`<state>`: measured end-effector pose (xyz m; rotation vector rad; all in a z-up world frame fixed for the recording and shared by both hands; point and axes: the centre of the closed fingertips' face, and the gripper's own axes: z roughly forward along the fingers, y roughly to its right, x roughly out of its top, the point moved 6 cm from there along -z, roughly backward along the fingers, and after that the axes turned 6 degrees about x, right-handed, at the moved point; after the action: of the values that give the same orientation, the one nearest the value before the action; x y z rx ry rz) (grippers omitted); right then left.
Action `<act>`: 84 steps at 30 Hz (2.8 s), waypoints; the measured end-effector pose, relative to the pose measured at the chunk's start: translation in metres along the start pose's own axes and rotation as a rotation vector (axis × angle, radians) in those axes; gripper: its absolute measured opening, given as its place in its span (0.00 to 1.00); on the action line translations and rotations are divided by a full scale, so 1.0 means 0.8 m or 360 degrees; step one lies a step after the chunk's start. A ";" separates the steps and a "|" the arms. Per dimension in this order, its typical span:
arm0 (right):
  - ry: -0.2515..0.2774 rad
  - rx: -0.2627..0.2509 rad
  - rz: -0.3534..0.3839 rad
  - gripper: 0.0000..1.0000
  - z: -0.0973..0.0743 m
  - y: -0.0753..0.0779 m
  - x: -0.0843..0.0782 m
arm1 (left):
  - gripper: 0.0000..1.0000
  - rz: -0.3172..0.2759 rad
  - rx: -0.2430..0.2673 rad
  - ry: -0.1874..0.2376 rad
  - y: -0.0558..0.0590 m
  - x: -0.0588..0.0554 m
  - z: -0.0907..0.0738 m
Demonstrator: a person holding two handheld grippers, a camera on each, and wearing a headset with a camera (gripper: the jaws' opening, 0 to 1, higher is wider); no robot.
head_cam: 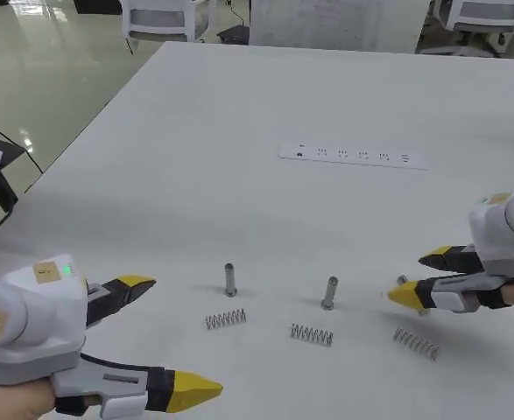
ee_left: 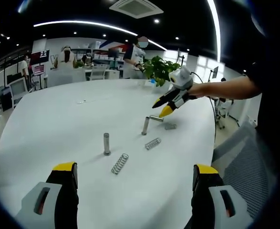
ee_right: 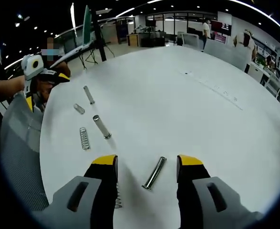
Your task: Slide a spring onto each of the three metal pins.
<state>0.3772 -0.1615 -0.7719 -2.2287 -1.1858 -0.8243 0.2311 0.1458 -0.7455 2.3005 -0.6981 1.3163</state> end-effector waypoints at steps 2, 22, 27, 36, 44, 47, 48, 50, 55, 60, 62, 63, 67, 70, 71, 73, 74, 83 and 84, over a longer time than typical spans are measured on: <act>-0.0013 0.0002 0.0022 0.47 0.003 0.001 -0.001 | 0.98 0.0001 -0.0001 0.0002 0.000 0.000 0.000; -0.0159 -0.0020 0.0236 0.28 0.024 0.017 -0.010 | 0.97 -0.0003 -0.0004 -0.0006 -0.004 -0.001 -0.004; -0.0176 -0.0029 0.0283 0.23 0.026 0.019 -0.012 | 0.97 0.0004 -0.0010 -0.0015 -0.004 -0.001 -0.003; -0.0213 -0.0060 0.0300 0.12 0.028 0.023 -0.015 | 0.96 0.0011 -0.0005 -0.0022 -0.003 -0.003 -0.002; -0.0208 -0.0079 0.0303 0.06 0.030 0.025 -0.015 | 0.96 0.0005 -0.0007 -0.0029 -0.001 -0.004 -0.003; -0.0207 -0.0070 0.0311 0.05 0.028 0.024 -0.016 | 0.96 0.0005 -0.0007 -0.0031 -0.001 -0.005 -0.003; -0.0202 -0.0068 0.0308 0.05 0.026 0.024 -0.017 | 0.96 0.0003 -0.0008 -0.0030 -0.001 -0.005 -0.004; -0.0191 -0.0068 0.0310 0.05 0.023 0.023 -0.016 | 0.96 -0.0001 -0.0006 -0.0029 -0.001 -0.006 -0.004; -0.0152 -0.0066 0.0321 0.05 0.014 0.021 -0.014 | 0.95 0.0001 -0.0013 -0.0035 0.002 -0.007 -0.003; -0.0117 -0.0074 0.0317 0.05 0.008 0.019 -0.012 | 0.95 0.0000 -0.0015 -0.0030 0.002 -0.007 -0.003; -0.0109 -0.0075 0.0317 0.05 0.006 0.018 -0.013 | 0.95 -0.0001 -0.0015 -0.0029 0.002 -0.007 -0.003; -0.0106 -0.0076 0.0316 0.05 0.006 0.019 -0.013 | 0.95 -0.0002 -0.0014 -0.0029 0.002 -0.007 -0.003; -0.0083 -0.0076 0.0309 0.05 0.002 0.017 -0.013 | 0.95 -0.0001 -0.0014 -0.0031 0.002 -0.007 -0.003; -0.0062 -0.0075 0.0307 0.05 -0.001 0.015 -0.011 | 0.95 -0.0002 -0.0019 -0.0031 0.004 -0.007 -0.002; -0.0058 -0.0076 0.0307 0.05 -0.001 0.014 -0.011 | 0.95 -0.0001 -0.0019 -0.0032 0.004 -0.006 -0.002; -0.0048 -0.0076 0.0305 0.05 -0.003 0.014 -0.009 | 0.95 0.0002 -0.0022 -0.0033 0.004 -0.007 -0.002; -0.0042 -0.0077 0.0304 0.05 -0.004 0.013 -0.008 | 0.95 0.0001 -0.0022 -0.0032 0.004 -0.007 -0.002; 0.0000 -0.0091 0.0295 0.05 -0.011 0.013 -0.005 | 0.95 0.0002 -0.0023 -0.0027 0.006 -0.005 -0.001; 0.0003 -0.0091 0.0293 0.05 -0.011 0.013 -0.005 | 0.95 0.0002 -0.0023 -0.0027 0.006 -0.005 -0.001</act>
<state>0.3818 -0.1747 -0.7697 -2.3406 -0.9491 -0.7942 0.2261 0.1432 -0.7485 2.3026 -0.7120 1.2900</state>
